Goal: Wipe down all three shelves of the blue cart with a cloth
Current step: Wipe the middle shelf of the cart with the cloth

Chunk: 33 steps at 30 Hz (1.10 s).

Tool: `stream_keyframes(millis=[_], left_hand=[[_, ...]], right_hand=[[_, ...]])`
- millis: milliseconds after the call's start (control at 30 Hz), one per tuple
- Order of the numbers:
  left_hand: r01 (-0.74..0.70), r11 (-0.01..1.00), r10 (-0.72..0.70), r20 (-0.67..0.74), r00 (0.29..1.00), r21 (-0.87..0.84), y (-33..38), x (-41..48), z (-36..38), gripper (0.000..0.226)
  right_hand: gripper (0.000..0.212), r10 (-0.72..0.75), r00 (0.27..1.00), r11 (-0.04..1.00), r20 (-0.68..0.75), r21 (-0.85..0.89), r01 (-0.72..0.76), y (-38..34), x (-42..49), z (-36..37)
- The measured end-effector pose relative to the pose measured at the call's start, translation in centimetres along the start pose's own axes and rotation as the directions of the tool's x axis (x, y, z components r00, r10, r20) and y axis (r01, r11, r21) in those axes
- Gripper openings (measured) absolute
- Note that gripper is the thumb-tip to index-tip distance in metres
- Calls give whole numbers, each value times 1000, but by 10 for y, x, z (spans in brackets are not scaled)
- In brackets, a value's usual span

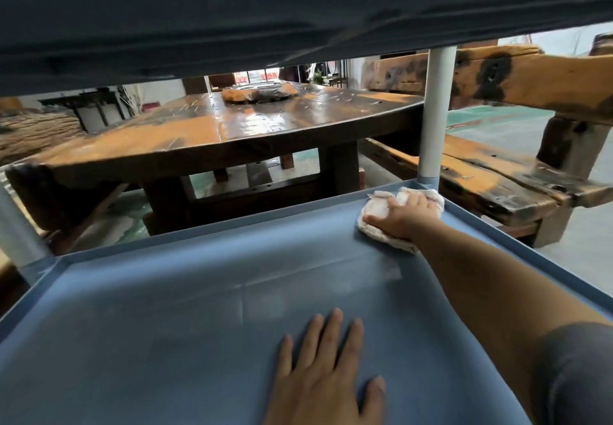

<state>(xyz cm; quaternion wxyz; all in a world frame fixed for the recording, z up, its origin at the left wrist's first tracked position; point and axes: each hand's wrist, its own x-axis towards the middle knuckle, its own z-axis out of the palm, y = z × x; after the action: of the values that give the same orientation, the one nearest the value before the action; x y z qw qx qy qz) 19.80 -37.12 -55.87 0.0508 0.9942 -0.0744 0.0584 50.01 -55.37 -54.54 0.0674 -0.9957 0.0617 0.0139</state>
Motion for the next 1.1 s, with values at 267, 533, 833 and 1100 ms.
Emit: stream_keyframes(millis=[267,533,833,1100], left_hand=[[22,999,-20,43,999,-31,-2,1,1,73],[26,997,-19,91,996,-75,-8,-1,17,87],[46,996,-38,94,995,-83,-7,-4,19,89],[52,996,-46,83,995,-75,-6,-8,18,91]], right_hand=[[120,1,1000,997,13,-72,0,13,-37,3],[109,-50,999,989,13,-139,51,73,-153,-3],[117,13,993,966,121,-259,19,136,-298,-20],[81,94,993,951,77,-301,-66,140,-356,-37]])
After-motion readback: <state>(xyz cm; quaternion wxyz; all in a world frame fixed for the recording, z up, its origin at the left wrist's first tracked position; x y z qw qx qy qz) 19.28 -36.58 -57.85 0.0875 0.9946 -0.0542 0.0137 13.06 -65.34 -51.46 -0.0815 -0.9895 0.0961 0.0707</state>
